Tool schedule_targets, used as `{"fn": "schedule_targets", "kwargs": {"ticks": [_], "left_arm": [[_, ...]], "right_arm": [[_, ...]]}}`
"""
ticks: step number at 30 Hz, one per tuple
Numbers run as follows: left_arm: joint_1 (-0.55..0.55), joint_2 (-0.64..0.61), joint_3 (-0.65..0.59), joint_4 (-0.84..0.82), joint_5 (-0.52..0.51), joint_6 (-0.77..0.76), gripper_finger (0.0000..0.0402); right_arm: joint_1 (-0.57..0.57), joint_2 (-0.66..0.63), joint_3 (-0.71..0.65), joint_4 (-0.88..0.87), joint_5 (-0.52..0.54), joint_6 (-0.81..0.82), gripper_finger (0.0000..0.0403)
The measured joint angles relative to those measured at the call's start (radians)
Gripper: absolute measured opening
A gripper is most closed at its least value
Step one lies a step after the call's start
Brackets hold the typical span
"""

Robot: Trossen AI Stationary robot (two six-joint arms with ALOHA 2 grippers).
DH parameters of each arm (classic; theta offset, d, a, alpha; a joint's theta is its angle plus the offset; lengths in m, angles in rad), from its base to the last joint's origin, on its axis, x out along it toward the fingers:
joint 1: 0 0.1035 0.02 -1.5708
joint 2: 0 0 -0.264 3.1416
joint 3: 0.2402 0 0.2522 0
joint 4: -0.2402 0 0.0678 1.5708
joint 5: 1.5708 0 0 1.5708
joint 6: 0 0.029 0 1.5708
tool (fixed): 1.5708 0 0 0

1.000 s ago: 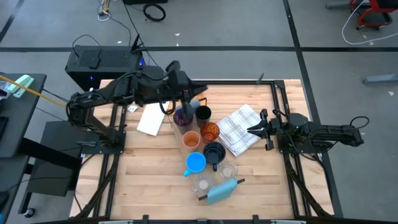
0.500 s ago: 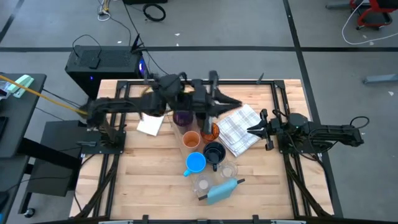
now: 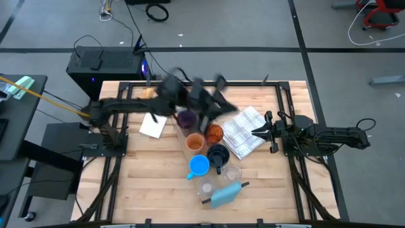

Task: Stack small to large cups/mugs on shelf
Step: Return to Home Position

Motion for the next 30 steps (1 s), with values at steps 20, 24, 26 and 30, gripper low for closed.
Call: {"fn": "schedule_targets", "kwargs": {"ticks": [20, 24, 26, 30], "left_arm": [[-0.12, -0.867, -1.072, 0.074, -0.656, 0.154, 0.0019], [-0.183, -0.985, -1.171, 0.004, -0.747, 0.158, 0.0025], [-0.203, -1.049, -1.209, 0.0, -0.765, 0.163, 0.0028], [-0.223, -1.183, -1.303, -0.021, -0.795, 0.165, 0.0027]], "right_arm": [[0.0, 0.0, 0.0, 0.0, 0.0, 0.0, 0.005], [0.0, 0.0, 0.0, 0.0, 0.0, 0.0, 0.0051], [0.0, 0.0, 0.0, 0.0, 0.0, 0.0, 0.005], [0.0, 0.0, 0.0, 0.0, 0.0, 0.0, 0.005]]}}
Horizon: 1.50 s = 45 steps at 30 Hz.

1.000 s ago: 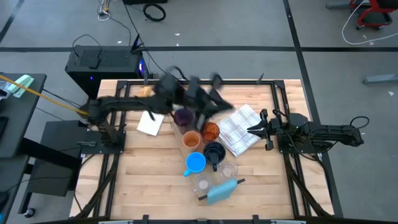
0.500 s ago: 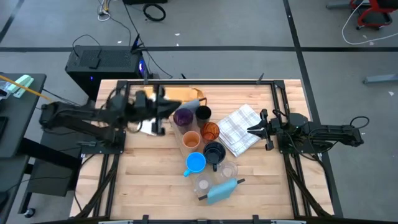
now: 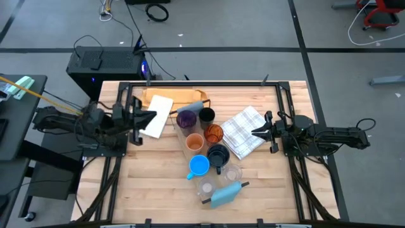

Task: Stack small to large cups/mugs on shelf
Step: Return to Home Position

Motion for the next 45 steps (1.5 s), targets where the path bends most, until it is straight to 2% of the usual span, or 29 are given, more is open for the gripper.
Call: {"fn": "schedule_targets", "kwargs": {"ticks": [5, 12, 22, 28, 33, 37, 41, 45], "left_arm": [[0.0, -0.15, -0.106, 0.009, 0.026, -0.001, 0.0016], [0.0, -0.263, -0.25, 0.001, 0.056, -0.039, 0.0012], [0.001, -0.356, -0.398, 0.016, 0.094, -0.068, 0.0007], [0.001, -0.396, -0.466, 0.053, 0.12, -0.083, 0.0018], [0.001, -0.409, -0.477, 0.03, 0.138, -0.079, 0.0007], [0.003, -0.409, -0.477, 0.002, 0.138, -0.008, 0.0007], [0.043, -0.409, -0.477, -0.052, 0.157, -0.013, 0.0019], [0.105, -0.409, -0.477, -0.097, 0.217, -0.025, 0.001]], "right_arm": [[0.0, 0.0, 0.0, 0.0, 0.0, 0.0, 0.005], [0.0, 0.0, 0.0, 0.0, 0.0, 0.0, 0.0049], [0.0, 0.0, 0.0, 0.0, 0.0, 0.0, 0.0049], [0.0, 0.0, 0.0, 0.0, 0.0, 0.0, 0.0049], [0.0, 0.0, 0.0, 0.0, 0.0, 0.0, 0.0049], [0.0, 0.0, 0.0, 0.0, 0.0, 0.0, 0.0049], [0.0, 0.0, 0.0, 0.0, 0.0, 0.0, 0.0049], [0.0, 0.0, 0.0, 0.0, 0.0, 0.0, 0.0049]]}}
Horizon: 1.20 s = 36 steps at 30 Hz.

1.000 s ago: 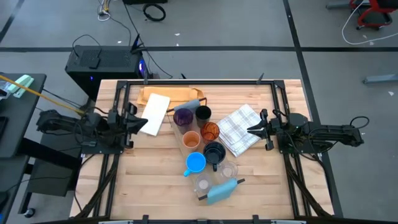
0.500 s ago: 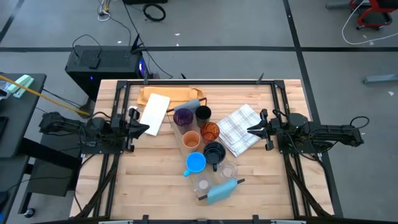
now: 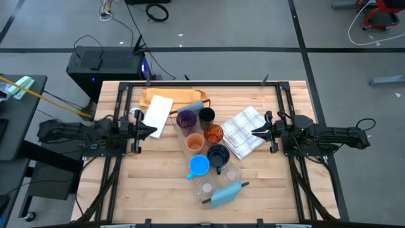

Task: Stack small to large cups/mugs on shelf
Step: Return to Home Position

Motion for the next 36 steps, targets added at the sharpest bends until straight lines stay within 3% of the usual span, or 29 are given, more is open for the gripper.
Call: {"fn": "schedule_targets", "kwargs": {"ticks": [14, 25, 30, 36], "left_arm": [[0.227, 0.001, 0.0, -0.16, 0.248, -0.069, 0.0007], [0.253, 0.001, 0.0, -0.173, 0.268, -0.142, 0.0017], [0.233, 0.001, 0.0, -0.17, 0.274, -0.162, 0.0005], [0.182, 0.001, 0.0, -0.16, 0.234, -0.181, 0.002]], "right_arm": [[0.0, 0.0, 0.0, 0.0, 0.0, 0.0, 0.0049], [0.0, 0.0, 0.0, 0.0, 0.0, 0.0, 0.0049], [0.0, 0.0, 0.0, 0.0, 0.0, 0.0, 0.005], [0.0, 0.0, 0.0, 0.0, 0.0, 0.0, 0.005]]}}
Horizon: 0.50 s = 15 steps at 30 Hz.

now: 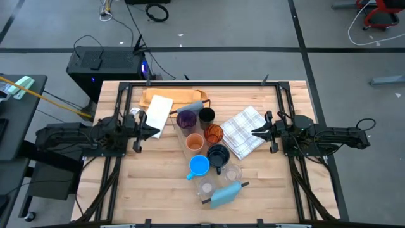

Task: Stack small to large cups/mugs on shelf
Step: Return to Home Position

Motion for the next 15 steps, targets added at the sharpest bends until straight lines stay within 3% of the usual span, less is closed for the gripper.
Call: {"fn": "schedule_targets", "kwargs": {"ticks": [7, 15], "left_arm": [[-0.04, 0.001, 0.0, 0.03, -0.161, 0.149, 0.0006], [-0.041, 0.001, 0.0, 0.031, -0.166, 0.146, 0.0006]], "right_arm": [[0.0, 0.0, 0.0, 0.0, 0.0, 0.0, 0.005], [0.0, 0.0, 0.0, 0.0, 0.0, 0.0, 0.005]]}}
